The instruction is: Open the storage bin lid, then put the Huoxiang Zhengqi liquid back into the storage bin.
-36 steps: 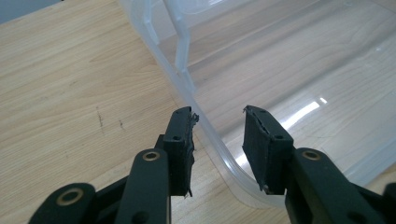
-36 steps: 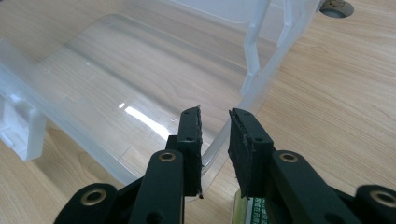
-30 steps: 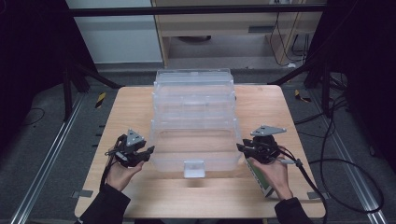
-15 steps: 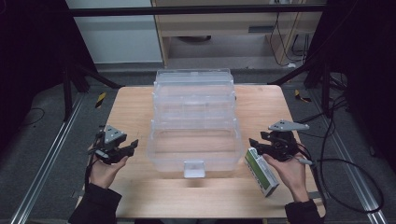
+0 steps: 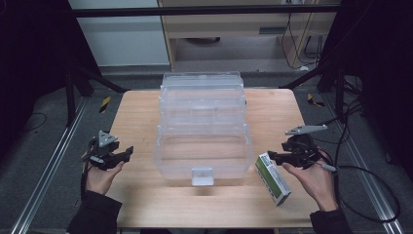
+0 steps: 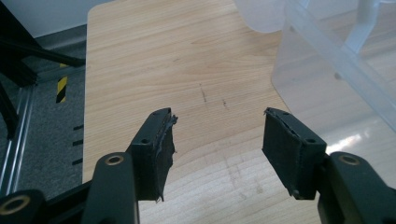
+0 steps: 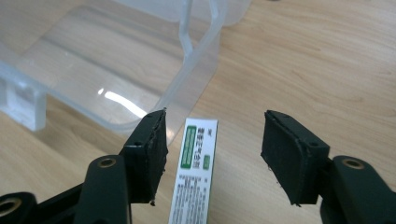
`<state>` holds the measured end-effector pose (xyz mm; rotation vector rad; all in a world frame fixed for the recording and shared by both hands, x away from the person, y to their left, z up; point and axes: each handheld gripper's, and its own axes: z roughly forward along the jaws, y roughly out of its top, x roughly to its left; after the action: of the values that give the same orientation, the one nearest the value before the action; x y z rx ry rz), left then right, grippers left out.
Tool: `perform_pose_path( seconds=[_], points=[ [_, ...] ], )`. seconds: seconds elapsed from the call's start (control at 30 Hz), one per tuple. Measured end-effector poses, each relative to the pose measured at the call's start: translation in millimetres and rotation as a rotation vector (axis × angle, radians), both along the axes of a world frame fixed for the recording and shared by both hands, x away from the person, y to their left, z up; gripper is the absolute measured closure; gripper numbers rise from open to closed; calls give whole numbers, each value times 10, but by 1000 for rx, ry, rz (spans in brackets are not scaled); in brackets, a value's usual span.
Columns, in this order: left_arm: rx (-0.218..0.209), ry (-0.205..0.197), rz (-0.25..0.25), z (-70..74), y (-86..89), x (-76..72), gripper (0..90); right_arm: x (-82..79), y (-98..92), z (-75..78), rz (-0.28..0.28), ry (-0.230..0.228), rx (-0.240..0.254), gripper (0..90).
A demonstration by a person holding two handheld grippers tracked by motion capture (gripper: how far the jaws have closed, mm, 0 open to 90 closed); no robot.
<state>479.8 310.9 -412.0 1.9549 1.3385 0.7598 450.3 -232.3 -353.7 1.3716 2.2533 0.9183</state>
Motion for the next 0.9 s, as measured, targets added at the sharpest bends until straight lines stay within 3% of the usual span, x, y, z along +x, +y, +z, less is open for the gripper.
perform_pose_path(
  seconds=[0.3, 0.6, 0.9],
  points=[
    [11, 15, 16, -40, 36, 18, 401, -43, 33, 73, 15, 54, -23, 352],
    [18, 38, 26, -102, 52, 54, 389, -26, 138, 36, 46, 142, -80, 358],
    [30, 56, 34, -147, 59, 76, 383, -28, 176, -6, 58, 190, -111, 374]
  ],
)
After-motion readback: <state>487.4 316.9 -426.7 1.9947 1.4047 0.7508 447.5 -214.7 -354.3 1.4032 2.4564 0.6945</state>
